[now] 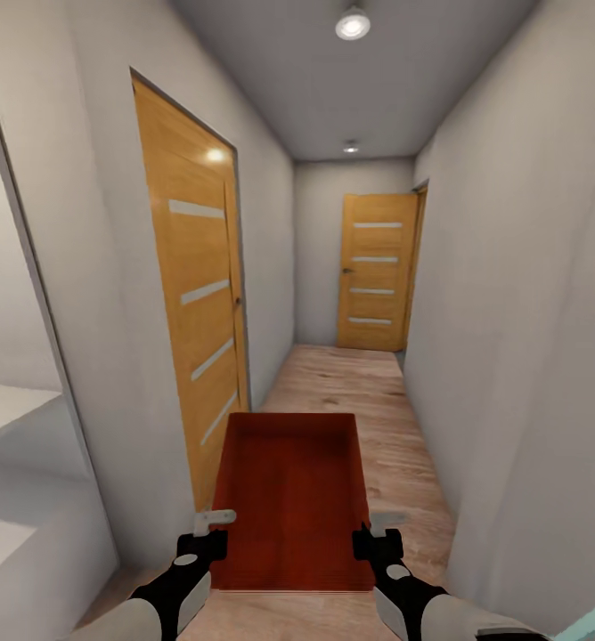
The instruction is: Move the two storage containers from the living room to the garage. In the garage, place one container on the floor and stack the other container on top of it (either order is fine).
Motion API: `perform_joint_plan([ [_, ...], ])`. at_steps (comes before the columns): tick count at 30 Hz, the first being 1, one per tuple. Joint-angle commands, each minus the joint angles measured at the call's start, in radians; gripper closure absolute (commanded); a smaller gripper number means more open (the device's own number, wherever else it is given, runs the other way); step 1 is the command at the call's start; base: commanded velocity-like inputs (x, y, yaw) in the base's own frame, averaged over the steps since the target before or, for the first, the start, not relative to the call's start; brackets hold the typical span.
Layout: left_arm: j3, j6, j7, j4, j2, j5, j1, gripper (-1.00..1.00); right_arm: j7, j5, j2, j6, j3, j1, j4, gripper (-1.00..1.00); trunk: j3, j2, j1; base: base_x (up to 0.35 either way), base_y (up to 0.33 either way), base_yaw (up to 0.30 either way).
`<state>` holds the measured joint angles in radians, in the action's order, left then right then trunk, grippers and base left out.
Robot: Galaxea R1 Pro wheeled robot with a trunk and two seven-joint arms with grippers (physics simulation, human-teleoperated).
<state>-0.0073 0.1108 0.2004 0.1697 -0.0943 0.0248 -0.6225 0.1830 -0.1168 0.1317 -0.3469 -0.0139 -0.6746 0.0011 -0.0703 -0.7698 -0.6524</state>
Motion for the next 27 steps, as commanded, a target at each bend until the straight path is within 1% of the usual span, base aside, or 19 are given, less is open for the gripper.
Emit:
perform_joint_plan([
  [1, 0.012, 0.004, 0.012, -0.004, 0.007, 0.007, 0.000, 1.00, 0.012, 0.002, 0.000, -0.006, -0.020, -0.002, -0.003, 1.00, -0.002, -0.001, -0.001, 0.322, 0.137, -0.251],
  [27, 0.012, 0.004, 0.013, -0.004, 0.007, 0.007, 0.000, 1.00, 0.012, 0.002, 0.000, -0.006, -0.020, -0.002, -0.003, 1.00, -0.002, -0.001, -0.001, 0.322, 0.129, -0.251],
])
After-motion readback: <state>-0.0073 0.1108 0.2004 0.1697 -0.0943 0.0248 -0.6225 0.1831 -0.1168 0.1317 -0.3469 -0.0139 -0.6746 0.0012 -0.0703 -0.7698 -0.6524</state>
